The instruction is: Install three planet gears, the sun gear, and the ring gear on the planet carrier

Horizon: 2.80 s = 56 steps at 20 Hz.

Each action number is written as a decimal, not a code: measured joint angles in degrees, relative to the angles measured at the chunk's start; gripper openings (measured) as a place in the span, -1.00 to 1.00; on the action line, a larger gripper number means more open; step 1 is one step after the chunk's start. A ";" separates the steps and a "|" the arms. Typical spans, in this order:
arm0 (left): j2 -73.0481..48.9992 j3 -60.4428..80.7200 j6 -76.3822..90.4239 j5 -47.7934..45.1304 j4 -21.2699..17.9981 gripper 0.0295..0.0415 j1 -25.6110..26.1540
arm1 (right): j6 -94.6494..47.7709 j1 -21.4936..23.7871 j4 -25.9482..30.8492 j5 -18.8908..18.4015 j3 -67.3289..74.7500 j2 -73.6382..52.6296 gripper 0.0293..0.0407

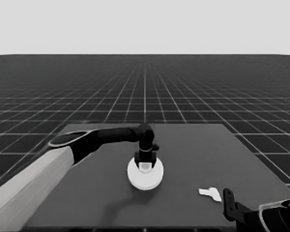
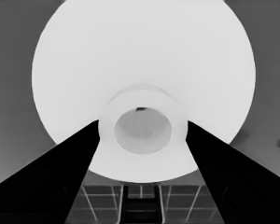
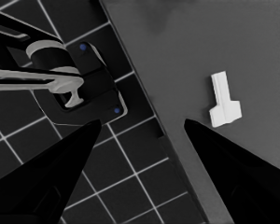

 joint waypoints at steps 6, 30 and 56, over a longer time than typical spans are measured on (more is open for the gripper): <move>0.03 0.01 2.75 -0.01 0.01 -0.12 -0.01 | 0.00 0.00 0.00 0.00 0.00 0.00 0.61; -0.03 -0.05 14.75 0.02 0.05 -0.12 0.08 | 0.00 0.00 0.00 0.00 0.00 0.00 0.61; -0.10 -0.10 27.75 -0.01 -0.01 -0.12 0.88 | 0.00 0.00 0.00 0.00 0.00 0.00 0.61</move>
